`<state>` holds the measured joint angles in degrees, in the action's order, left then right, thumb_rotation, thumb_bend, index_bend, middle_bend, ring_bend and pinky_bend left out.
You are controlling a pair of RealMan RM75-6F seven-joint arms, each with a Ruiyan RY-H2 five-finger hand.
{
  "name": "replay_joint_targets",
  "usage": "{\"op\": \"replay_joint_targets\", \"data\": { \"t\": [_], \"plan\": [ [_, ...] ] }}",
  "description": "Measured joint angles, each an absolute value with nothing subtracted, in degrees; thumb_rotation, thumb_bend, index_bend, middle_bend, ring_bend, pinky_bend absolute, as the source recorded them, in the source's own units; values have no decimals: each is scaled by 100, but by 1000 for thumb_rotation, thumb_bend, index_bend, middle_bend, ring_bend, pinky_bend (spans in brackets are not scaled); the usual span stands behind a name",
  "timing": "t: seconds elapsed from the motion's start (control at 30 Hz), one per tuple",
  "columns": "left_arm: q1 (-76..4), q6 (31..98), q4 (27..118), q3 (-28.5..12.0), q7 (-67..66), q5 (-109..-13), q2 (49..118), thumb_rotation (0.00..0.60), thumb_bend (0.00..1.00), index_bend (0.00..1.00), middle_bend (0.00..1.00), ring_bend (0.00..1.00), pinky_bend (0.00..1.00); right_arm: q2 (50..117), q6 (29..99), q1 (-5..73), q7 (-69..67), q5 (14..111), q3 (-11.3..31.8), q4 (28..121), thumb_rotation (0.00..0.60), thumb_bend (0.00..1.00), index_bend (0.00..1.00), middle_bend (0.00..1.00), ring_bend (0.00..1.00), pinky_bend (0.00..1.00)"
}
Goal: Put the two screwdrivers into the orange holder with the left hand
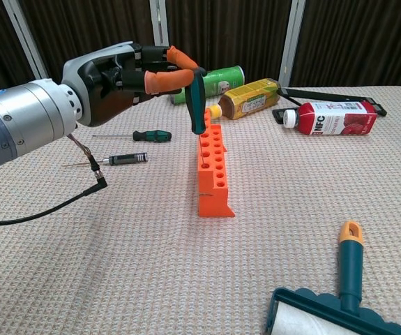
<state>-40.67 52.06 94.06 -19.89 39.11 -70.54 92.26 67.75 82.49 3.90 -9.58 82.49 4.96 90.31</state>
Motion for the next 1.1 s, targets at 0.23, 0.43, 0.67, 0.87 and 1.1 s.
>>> {"op": "replay_joint_targets", "data": {
  "t": [0.23,0.43,0.67,0.87,1.1],
  "plan": [
    [-4088,5242,9337,-1928,3724,-7067,9268,600,589,608,266,76,77,6774,8248,388,-964,8232,504,9027,600,0,104,0,0,0],
    [-4105,5384,9187,-1800,3305,-7136,9392,600,587,606,266,76,75,6777,8224,399,-960,8226,502,9025,600,0,103,0,0,0],
    [-4145,5508,8967,-1661,2932,-7199,9641,600,587,606,266,76,69,6776,8217,400,-961,8213,506,9024,600,0,103,0,0,0],
    [-4181,5536,8874,-1609,2807,-7227,9785,600,589,607,266,76,66,6773,8200,403,-975,8197,509,9016,600,0,104,0,0,0],
    [-4190,5567,8811,-1589,2746,-7241,9875,600,587,605,265,71,62,6771,8188,404,-989,8188,508,9010,600,0,103,0,0,0]
  ]
}}
